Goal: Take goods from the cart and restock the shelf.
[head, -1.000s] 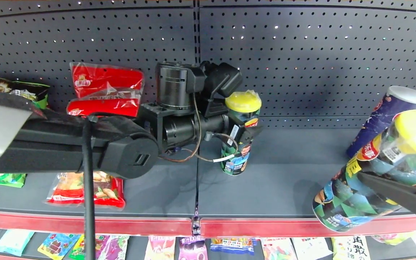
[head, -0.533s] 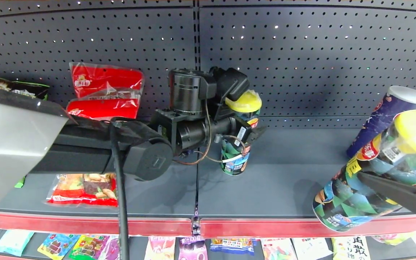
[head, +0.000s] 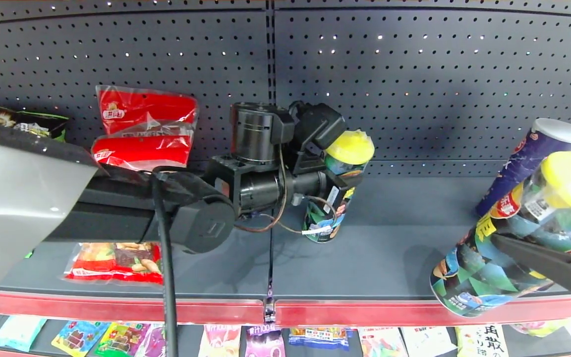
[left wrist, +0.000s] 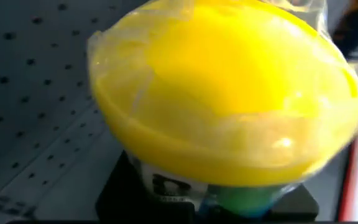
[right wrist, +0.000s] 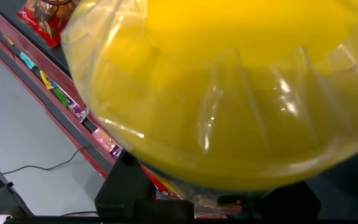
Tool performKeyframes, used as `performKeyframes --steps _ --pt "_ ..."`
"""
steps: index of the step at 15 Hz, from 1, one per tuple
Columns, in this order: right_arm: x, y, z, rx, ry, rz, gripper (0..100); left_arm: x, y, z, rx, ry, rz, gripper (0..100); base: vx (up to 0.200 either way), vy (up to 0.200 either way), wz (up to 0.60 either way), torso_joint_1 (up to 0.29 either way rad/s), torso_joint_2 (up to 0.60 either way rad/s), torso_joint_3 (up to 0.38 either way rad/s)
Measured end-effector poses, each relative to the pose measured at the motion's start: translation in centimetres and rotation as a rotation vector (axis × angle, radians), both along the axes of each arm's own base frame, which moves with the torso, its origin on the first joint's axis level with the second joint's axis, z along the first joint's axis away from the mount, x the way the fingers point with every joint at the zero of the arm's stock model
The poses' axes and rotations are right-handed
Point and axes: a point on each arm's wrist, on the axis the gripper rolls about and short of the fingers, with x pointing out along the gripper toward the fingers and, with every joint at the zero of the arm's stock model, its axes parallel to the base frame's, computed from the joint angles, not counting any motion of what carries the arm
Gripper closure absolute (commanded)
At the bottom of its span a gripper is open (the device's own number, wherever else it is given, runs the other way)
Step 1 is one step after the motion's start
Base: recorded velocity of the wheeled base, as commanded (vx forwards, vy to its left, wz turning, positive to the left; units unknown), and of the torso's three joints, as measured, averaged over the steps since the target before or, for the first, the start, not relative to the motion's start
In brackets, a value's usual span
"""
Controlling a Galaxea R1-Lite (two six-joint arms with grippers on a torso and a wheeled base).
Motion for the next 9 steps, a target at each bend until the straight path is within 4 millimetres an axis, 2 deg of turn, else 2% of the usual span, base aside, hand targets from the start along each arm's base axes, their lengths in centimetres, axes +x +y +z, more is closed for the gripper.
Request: performKeyframes --steps 4,9 --pt "0.0 0.0 0.0 0.013 0.008 -0.005 100 -0.7 1.9 0.2 -0.006 0.038 -0.106 100 0.000 0.000 0.00 0.000 0.00 0.000" --pt "0.0 0.0 0.1 0.015 0.006 -0.006 100 -0.5 3.2 1.5 -0.067 -0.037 -0.107 100 0.000 0.000 0.00 0.000 0.00 0.000"
